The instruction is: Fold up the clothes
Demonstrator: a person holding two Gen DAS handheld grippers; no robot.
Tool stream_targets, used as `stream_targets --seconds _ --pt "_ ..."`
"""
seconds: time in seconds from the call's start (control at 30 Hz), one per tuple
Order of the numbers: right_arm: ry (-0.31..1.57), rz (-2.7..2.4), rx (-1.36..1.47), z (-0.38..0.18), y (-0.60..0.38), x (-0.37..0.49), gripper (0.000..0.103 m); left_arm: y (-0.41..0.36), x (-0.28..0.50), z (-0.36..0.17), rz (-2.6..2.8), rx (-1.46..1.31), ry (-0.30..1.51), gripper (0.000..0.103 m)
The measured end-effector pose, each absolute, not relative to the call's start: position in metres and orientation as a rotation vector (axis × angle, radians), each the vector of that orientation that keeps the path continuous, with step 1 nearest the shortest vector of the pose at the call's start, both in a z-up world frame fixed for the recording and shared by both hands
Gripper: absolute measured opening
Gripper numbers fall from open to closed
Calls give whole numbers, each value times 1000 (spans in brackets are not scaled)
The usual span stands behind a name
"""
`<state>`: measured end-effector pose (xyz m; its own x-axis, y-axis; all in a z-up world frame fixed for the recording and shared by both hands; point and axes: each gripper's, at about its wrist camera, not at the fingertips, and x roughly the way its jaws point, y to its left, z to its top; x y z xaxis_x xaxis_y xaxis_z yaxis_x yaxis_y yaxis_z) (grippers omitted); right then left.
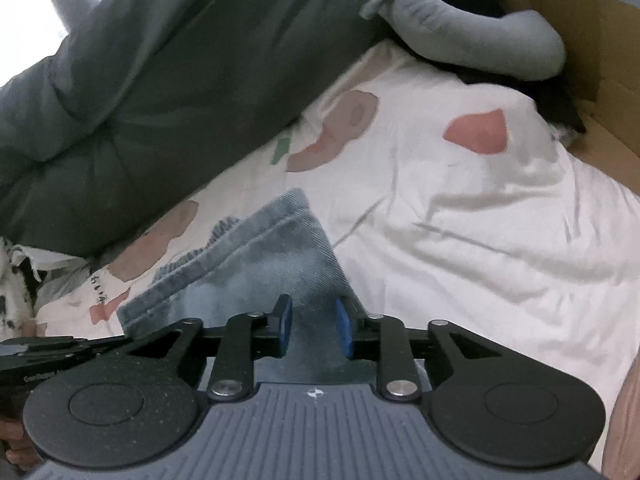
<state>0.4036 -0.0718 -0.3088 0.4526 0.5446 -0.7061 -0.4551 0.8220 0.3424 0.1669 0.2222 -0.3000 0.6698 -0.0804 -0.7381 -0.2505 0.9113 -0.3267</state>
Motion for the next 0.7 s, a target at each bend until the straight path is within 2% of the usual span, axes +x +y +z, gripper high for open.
stream_targets --seconds 0.07,0.17,0.27,0.3,0.37,0.47,0.7 --pt "895 638 98 -307 -69 405 34 225 165 -299 106 -436 828 1" --pt "881 656 80 -306 -66 406 43 233 162 -299 139 -463 814 0" --pt "865 640 13 -307 -61 408 43 238 162 -299 138 -493 806 1" --pt "852 630 5 -306 -62 408 43 238 162 -299 134 -493 803 3" --pt "829 619 21 -302 -66 410 44 234 161 -297 130 -478 781 16" --pt "828 623 2 -299 -66 415 45 229 162 -296 132 -480 754 28" --pt "882 696 -72 -308 -46 432 45 223 170 -300 151 -488 730 28"
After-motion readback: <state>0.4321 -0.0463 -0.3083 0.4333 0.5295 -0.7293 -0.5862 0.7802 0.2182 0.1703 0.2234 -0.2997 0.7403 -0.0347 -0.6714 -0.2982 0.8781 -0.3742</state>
